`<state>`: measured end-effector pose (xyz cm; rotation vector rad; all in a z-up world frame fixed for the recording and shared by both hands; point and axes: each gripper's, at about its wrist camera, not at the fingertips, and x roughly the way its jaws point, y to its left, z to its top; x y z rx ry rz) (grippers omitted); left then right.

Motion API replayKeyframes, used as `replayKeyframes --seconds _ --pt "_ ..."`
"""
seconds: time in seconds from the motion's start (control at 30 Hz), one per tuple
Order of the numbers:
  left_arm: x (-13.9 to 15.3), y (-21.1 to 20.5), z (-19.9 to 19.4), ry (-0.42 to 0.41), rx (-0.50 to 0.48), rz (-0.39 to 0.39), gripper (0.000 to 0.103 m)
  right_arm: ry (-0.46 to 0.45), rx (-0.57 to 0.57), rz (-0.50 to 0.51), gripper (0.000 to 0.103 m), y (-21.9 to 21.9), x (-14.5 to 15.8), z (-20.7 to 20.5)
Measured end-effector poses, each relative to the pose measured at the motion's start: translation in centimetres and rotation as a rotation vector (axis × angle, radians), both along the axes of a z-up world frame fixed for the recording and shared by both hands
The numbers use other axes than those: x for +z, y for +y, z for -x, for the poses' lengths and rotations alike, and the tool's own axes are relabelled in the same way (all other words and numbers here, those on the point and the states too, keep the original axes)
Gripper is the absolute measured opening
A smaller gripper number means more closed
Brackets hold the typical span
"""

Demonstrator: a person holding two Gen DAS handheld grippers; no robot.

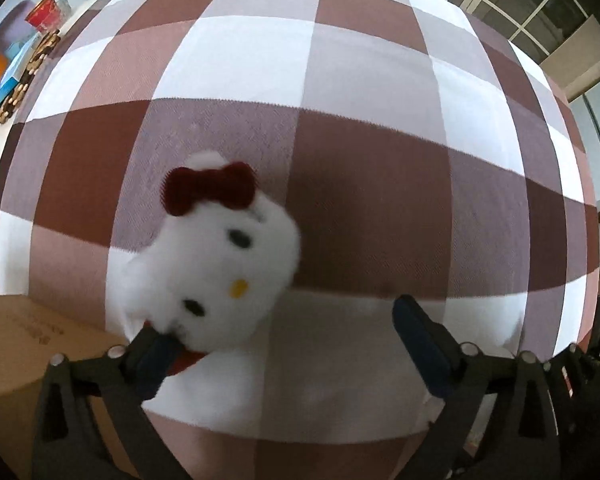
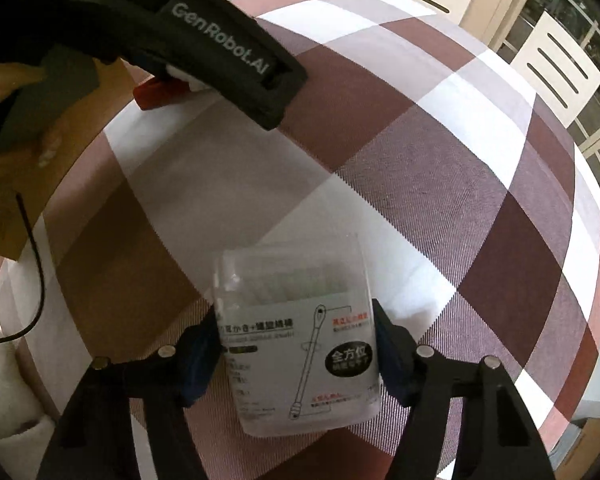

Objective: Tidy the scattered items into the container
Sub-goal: 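Grasp the white plush with the left gripper while the right grasps the clear cotton-swab box, then lift and carry the plush with the left gripper while the right carries the swab box to the box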

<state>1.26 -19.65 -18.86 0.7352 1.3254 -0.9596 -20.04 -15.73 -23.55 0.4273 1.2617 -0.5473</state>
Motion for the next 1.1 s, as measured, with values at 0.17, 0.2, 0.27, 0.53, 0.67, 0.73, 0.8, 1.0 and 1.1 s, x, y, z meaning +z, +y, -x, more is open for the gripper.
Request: replayKeyframes --seconds 0.17,0.2,0.27,0.53,0.67,0.73,0.8,1.0,1.1 --pt "0.1 0.2 -1.2 -0.007 0.035 0.018 0.1 -0.014 -0.016 -0.006 0.067 0.0 0.2 0.4" --pt "0.2 0.3 -1.2 -0.014 0.04 0.02 0.096 -0.018 -0.025 -0.012 0.066 0.0 0.3 0.5" --pt "0.5 0.5 -1.1 -0.051 0.031 0.017 0.085 -0.03 -0.056 -0.034 0.066 -0.2 0.5 0.8" --pt "1.9 1.5 -2.1 -0.081 0.027 0.037 0.033 -0.08 -0.177 -0.111 0.066 -0.4 1.0 2.9" --pt "2.7 1.7 -1.7 -0.058 0.028 0.078 0.032 -0.081 -0.21 -0.117 0.066 0.0 1.2 3.9" --pt "3.2 1.6 -0.9 -0.053 0.023 0.097 0.032 -0.092 -0.233 -0.128 0.066 0.3 1.4 4.5" --pt "3.8 1.1 0.0 -0.035 0.002 0.112 0.032 -0.098 -0.259 -0.137 0.066 0.5 1.7 5.3" --pt "5.7 0.9 3.3 0.001 -0.079 0.121 0.032 -0.119 -0.367 -0.16 0.066 1.1 2.9 8.2" --pt "6.0 1.6 6.0 -0.011 -0.132 0.106 0.033 -0.104 -0.386 -0.132 0.066 1.9 3.7 9.4"
